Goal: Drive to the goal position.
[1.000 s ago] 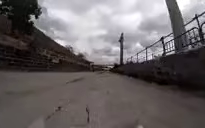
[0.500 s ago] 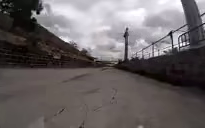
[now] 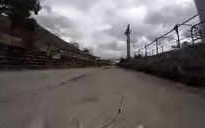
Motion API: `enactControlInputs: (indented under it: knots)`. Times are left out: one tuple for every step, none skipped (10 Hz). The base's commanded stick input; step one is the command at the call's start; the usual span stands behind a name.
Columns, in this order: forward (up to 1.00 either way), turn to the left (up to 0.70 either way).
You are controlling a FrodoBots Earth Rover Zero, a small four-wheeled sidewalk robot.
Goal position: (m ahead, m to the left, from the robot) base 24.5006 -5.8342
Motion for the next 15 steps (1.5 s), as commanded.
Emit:
enactControlInputs:
  knots:
    - [1.0, 0.0]
    - [1.0, 0.0]
    - [1.0, 0.0]
    - [1.0, 0.0]
    - [1.0, 0.0]
    - [1.0, 0.0]
    - [1.0, -0.04]
    - [1.0, -0.19]
    - [1.0, -0.35]
    - [1.0, -0.4]
    - [1.0, -0.4]
    - [1.0, -0.4]
    - [1.0, -0.4]
    - [1.0, -0.4]
    - [1.0, -0.35]
